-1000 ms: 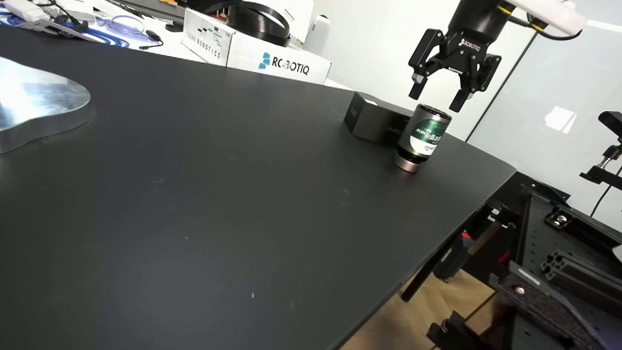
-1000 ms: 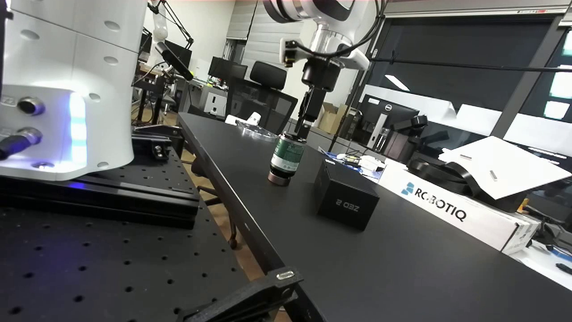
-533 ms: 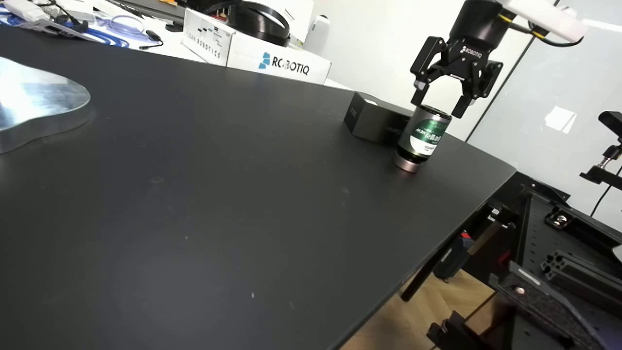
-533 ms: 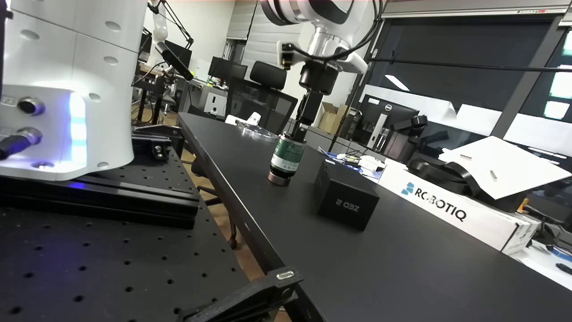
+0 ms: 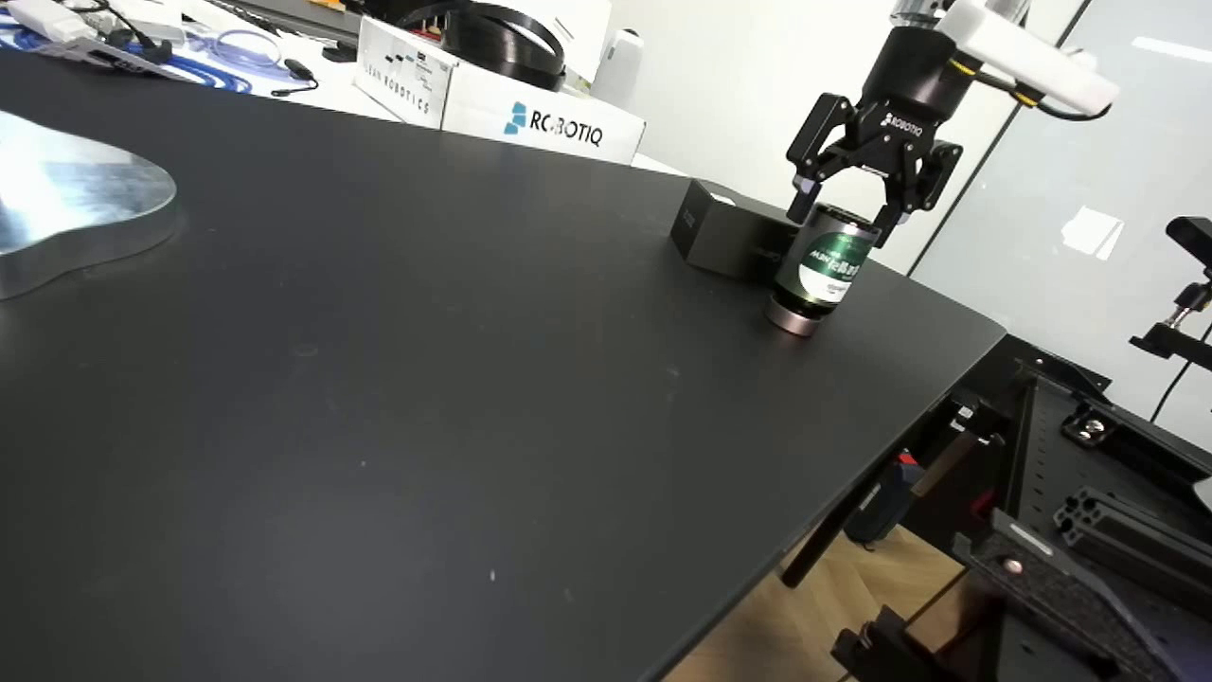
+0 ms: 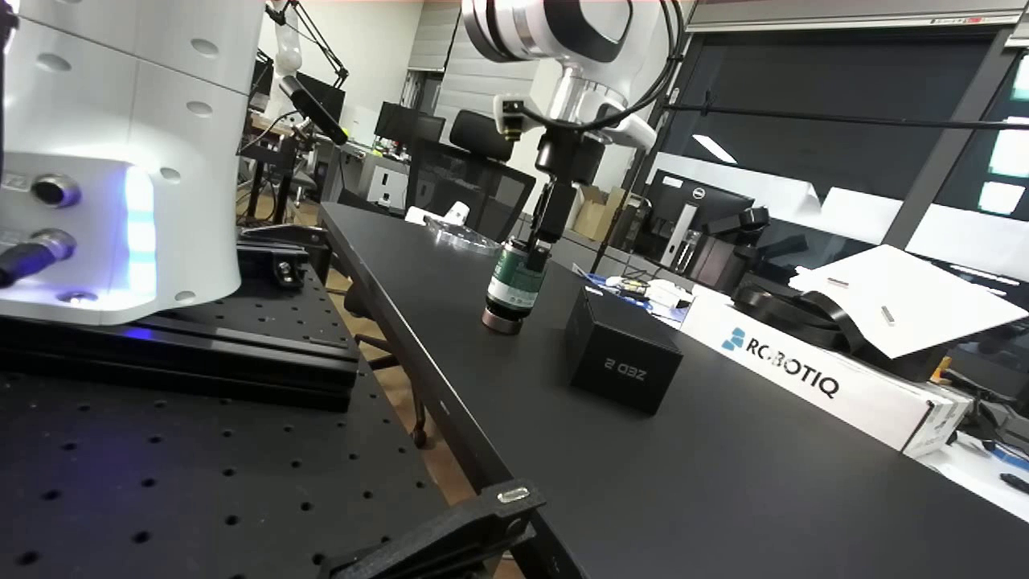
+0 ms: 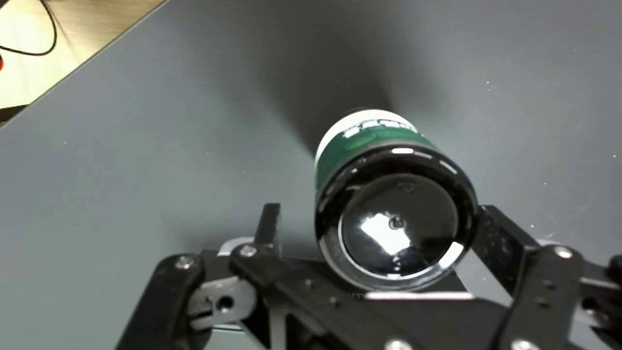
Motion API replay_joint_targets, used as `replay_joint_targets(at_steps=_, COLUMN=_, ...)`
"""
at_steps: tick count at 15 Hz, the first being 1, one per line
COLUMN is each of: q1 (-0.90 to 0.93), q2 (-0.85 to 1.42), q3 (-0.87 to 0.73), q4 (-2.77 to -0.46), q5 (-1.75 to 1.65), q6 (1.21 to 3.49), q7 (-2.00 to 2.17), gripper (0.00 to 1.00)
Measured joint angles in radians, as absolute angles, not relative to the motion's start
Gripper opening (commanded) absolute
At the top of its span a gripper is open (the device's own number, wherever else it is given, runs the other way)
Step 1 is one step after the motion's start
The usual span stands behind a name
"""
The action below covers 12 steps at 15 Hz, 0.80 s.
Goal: Move the upside down bottle to the back of the table
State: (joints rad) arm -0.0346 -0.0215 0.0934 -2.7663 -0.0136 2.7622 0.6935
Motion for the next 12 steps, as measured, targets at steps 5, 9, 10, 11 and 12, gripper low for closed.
replay_joint_targets(at_steps=5, q1=-0.005, q2=0.002, q3=0.085, q4=-2.766, q5=0.012, q6=2.778, q7=0.689, gripper=0.45)
replay_joint_targets(at_steps=9, q1=0.009, q2=-0.002, q3=0.083, q4=-2.762, q5=0.039, q6=2.778, q7=0.684, gripper=0.44)
replay_joint_targets(at_steps=10, q1=0.010, q2=-0.009, q3=0.083, q4=-2.759, q5=0.045, q6=2.778, q7=0.681, gripper=0.44)
replay_joint_targets(at_steps=11, q1=0.012, q2=-0.020, q3=0.083, q4=-2.755, q5=0.055, q6=2.777, q7=0.674, gripper=0.44)
replay_joint_targets(at_steps=12, q1=0.014, q2=-0.037, q3=0.083, q4=-2.749, q5=0.071, q6=2.774, q7=0.662, gripper=0.44)
